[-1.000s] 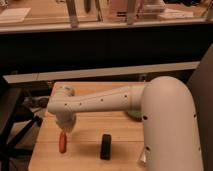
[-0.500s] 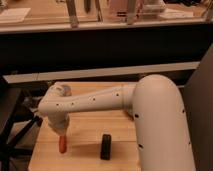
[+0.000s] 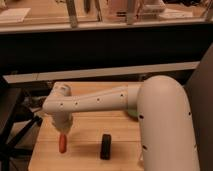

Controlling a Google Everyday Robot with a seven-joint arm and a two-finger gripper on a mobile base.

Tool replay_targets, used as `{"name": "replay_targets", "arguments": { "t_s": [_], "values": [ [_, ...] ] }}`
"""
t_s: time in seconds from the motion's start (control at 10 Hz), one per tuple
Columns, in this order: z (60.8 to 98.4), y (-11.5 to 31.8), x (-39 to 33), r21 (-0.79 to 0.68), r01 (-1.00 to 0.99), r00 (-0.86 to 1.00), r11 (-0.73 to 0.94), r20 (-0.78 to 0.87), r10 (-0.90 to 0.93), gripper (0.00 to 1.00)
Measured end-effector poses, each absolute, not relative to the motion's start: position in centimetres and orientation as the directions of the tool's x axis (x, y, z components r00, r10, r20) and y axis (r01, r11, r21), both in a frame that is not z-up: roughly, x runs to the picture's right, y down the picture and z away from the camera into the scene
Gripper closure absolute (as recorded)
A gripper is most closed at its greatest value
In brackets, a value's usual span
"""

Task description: Place the pepper in the ceramic bowl

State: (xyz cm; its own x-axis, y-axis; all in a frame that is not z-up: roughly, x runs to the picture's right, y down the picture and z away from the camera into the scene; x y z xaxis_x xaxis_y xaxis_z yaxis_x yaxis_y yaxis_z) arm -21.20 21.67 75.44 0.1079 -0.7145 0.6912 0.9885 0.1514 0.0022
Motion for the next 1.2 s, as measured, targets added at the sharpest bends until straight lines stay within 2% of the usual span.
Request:
{"name": "replay_targets", "arguments": {
  "t_s": [0.1,0.2,0.7,0.9,1.2],
  "values": [
    [75.5,21.6,-21.9,0.007,0.989,0.104,0.150,0.691,-0.716,0.21],
    [75.7,21.5,-21.6,0.009,0.991,0.092,0.135,0.689,-0.719,0.20],
    [75.2,22.0,-21.3,0.004,0.991,0.097,0.136,0.685,-0.722,0.26],
    [76.1,22.4,-21.3,0.016,0.995,0.064,0.103,0.689,-0.722,0.20],
    [77.6,23.5,-21.0,0.023,0.997,0.033,0.069,0.695,-0.718,0.20]
  ]
}}
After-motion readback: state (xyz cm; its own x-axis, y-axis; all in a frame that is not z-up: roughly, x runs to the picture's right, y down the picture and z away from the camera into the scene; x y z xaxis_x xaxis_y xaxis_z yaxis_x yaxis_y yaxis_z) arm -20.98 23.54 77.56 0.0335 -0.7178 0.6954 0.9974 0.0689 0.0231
